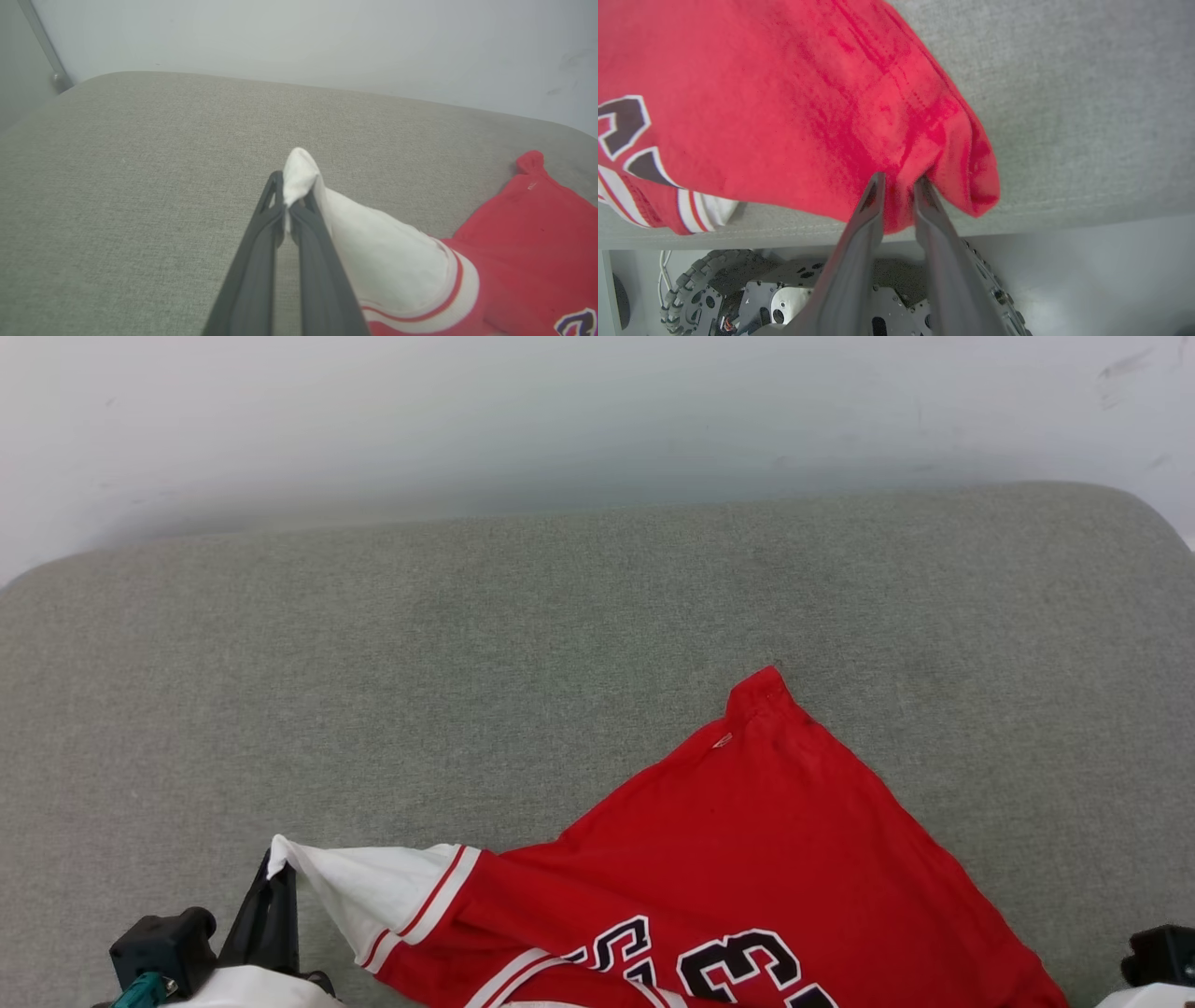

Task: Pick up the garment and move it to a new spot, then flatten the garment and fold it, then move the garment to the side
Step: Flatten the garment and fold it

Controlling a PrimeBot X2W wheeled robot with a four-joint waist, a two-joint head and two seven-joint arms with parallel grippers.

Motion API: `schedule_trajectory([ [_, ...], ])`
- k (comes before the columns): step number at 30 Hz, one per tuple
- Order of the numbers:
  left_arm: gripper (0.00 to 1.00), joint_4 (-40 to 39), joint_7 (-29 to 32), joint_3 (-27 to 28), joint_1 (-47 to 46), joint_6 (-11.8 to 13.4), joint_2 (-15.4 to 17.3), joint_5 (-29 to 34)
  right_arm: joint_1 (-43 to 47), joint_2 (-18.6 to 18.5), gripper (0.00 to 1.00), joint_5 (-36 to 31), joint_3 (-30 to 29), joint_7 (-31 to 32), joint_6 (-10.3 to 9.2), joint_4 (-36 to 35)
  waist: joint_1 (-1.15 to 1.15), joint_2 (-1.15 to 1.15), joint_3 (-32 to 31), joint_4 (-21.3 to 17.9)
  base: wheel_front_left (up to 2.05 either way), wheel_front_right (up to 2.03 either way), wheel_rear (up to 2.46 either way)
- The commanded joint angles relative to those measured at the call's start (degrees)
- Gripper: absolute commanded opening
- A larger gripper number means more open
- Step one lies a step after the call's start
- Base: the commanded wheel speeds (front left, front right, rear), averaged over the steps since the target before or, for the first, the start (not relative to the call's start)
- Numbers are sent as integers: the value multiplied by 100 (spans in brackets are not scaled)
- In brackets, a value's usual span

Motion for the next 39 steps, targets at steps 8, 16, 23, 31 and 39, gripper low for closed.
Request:
schedule_trajectory([
  [8,0,-202,116,-127,-91,7,57,64,-779,-180,100,-165,-26,-2650,-2,-175,1,0,122,-15,0,0,0],
  [16,0,-408,191,-375,-422,-43,-25,193,-2380,-855,100,120,961,-2732,-2,754,1,0,463,219,0,0,0],
  [23,0,-508,171,-639,-899,-186,-143,294,-3947,-1510,100,761,2033,-716,-2,1328,1,0,961,600,0,0,0],
  [31,0,-456,36,-869,-1388,-346,-325,384,-5039,-1498,100,1015,2963,186,-2,1876,1,0,1459,985,0,0,0],
  [39,0,-262,-66,-995,-1560,-440,-438,356,-5108,-1406,100,1502,3761,504,-2,2775,1,0,1608,1101,0,0,0],
])
